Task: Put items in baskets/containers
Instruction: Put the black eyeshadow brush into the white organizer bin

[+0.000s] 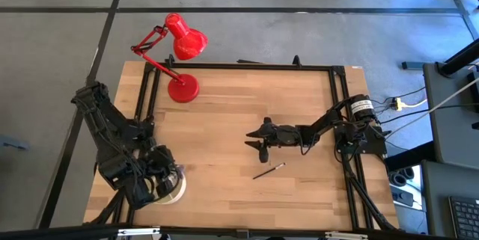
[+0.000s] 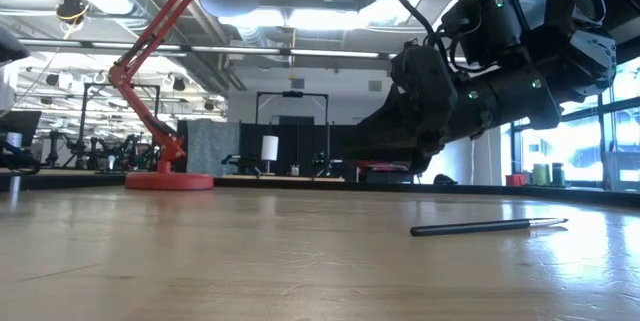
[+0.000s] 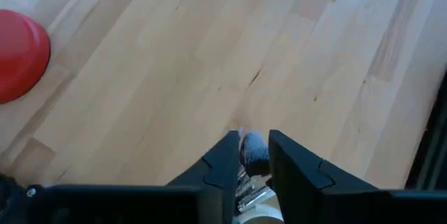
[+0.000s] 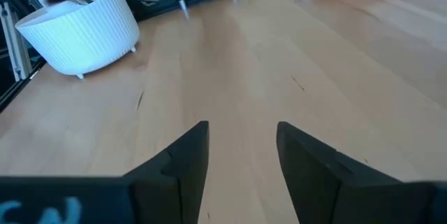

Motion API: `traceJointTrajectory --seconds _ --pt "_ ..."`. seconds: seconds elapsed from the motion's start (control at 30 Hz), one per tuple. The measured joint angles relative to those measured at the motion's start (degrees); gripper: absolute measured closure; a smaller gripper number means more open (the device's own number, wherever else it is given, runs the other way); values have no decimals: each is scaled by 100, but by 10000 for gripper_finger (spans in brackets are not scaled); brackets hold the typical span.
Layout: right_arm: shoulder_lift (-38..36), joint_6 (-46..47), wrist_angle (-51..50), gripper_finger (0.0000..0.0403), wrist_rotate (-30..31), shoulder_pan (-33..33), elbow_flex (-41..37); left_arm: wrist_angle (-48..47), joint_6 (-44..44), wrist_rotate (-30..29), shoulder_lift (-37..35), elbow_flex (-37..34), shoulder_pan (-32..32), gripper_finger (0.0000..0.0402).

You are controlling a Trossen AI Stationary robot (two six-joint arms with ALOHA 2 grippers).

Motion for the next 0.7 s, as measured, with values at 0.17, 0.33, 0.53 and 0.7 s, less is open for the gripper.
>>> traceJointTrajectory --seconds 0.17,0.33,0.53,0.7 --pt "-1 -15 -1 236 -4 -97 0 -9 61 -706 -62 0 248 292" --pt "-493 -309 -737 236 -39 -259 -2 194 659 -1295 10 1 959 275" --pt "-1941 -1158 -3466 236 -590 -392 0 2507 2993 -1078 828 2 2183 286" --pt "-2905 -851 -5635 236 -518 -398 0 4785 4839 15 1731 2 3066 289"
